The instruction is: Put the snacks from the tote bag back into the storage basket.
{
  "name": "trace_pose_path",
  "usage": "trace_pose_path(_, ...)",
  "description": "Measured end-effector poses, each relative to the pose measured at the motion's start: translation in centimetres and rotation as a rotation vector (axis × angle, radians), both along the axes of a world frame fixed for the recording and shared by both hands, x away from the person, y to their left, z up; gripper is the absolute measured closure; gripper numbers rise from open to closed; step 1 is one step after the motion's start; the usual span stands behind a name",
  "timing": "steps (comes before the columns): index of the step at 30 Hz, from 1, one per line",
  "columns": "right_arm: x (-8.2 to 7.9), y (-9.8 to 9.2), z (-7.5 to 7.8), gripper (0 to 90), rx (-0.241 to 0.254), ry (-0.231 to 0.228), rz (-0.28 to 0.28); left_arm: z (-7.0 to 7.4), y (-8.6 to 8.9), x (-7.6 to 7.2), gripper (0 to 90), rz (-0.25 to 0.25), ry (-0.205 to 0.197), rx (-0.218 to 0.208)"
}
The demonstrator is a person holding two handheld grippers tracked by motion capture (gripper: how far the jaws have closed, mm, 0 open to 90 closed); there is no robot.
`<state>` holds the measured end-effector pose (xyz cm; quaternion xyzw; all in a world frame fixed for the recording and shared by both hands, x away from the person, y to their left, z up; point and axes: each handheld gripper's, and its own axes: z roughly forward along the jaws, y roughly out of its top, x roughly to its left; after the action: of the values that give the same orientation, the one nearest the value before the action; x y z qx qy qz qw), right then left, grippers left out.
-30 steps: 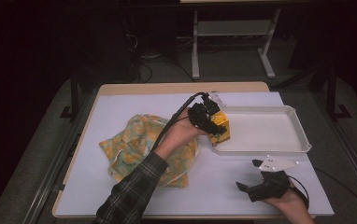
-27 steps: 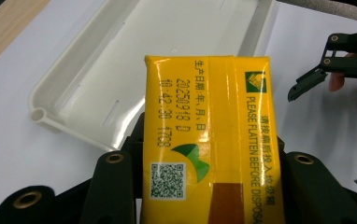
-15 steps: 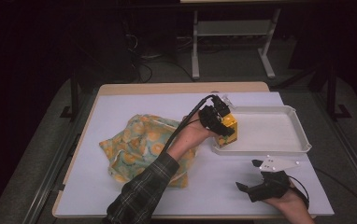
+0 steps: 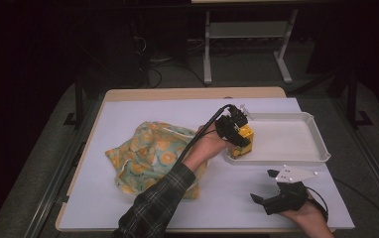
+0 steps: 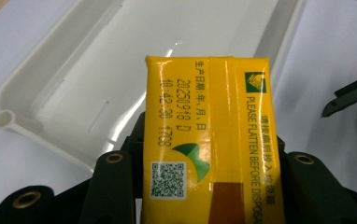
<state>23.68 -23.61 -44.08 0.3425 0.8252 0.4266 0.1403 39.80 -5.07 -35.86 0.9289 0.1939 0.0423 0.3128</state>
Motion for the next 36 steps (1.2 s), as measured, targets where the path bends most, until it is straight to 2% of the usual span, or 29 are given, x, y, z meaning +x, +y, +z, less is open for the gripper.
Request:
trace_pose_path(16,-0.1,0.0,0.0,0.0,0.001,0.002,0.001,-1.7,-0.9,0.1,53.3,0.007,0.019,0.04)
trace_pose_path(23,-0.1,0.0,0.0,0.0,0.001,0.003,0.003,-1.9,-1.0,0.2,52.2,-0.004,0.018,0.029)
trace_pose_path(26,-0.1,0.0,0.0,0.0,0.0,0.004,0.005,-1.7,-0.9,0.2,48.0,0.001,0.006,0.02)
trace_pose_path(29,0.0,0.0,0.0,0.0,-0.002,-0.002,0.007,-1.4,-0.7,0.3,43.2,-0.009,0.018,-0.001)
trace_pose_path(36,0.0,0.0,0.0,0.0,-0.006,-0.003,0.01,-0.8,-0.1,0.2,33.3,-0.042,0.002,-0.004)
